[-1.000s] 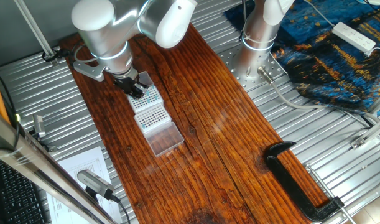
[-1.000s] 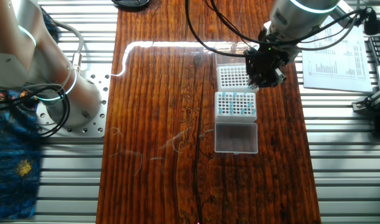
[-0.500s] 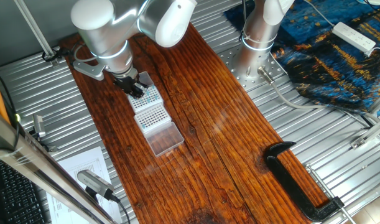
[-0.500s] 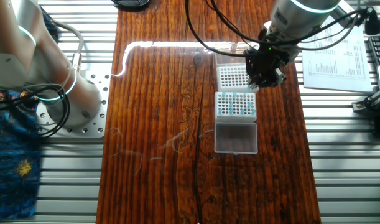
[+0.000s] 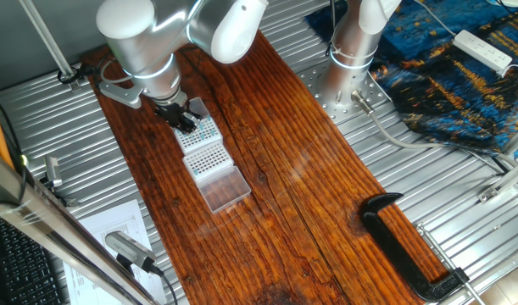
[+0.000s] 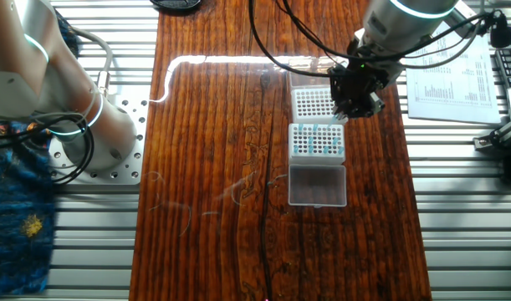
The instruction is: Transfer all medium pipette tips from one holder to another
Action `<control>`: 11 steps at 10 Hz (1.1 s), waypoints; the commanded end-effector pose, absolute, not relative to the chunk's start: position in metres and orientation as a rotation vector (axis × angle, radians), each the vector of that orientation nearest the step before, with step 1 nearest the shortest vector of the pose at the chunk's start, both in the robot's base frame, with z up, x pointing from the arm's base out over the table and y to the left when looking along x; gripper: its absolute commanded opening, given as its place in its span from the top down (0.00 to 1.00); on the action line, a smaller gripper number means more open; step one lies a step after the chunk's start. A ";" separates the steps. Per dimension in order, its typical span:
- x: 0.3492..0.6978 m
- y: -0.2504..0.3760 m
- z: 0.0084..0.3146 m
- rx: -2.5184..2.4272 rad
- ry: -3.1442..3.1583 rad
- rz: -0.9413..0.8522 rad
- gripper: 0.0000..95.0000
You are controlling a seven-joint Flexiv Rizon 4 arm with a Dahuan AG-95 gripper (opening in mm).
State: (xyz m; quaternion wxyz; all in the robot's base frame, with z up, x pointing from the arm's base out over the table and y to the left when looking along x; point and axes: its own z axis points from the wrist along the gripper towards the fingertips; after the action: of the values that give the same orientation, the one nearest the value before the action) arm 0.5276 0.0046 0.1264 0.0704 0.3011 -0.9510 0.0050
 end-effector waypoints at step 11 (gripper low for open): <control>0.526 0.007 0.120 0.894 -2.873 0.002 1.00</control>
State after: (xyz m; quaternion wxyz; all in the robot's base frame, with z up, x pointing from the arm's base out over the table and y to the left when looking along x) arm 0.5258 0.0062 0.1200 0.0669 0.2964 -0.9527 0.0020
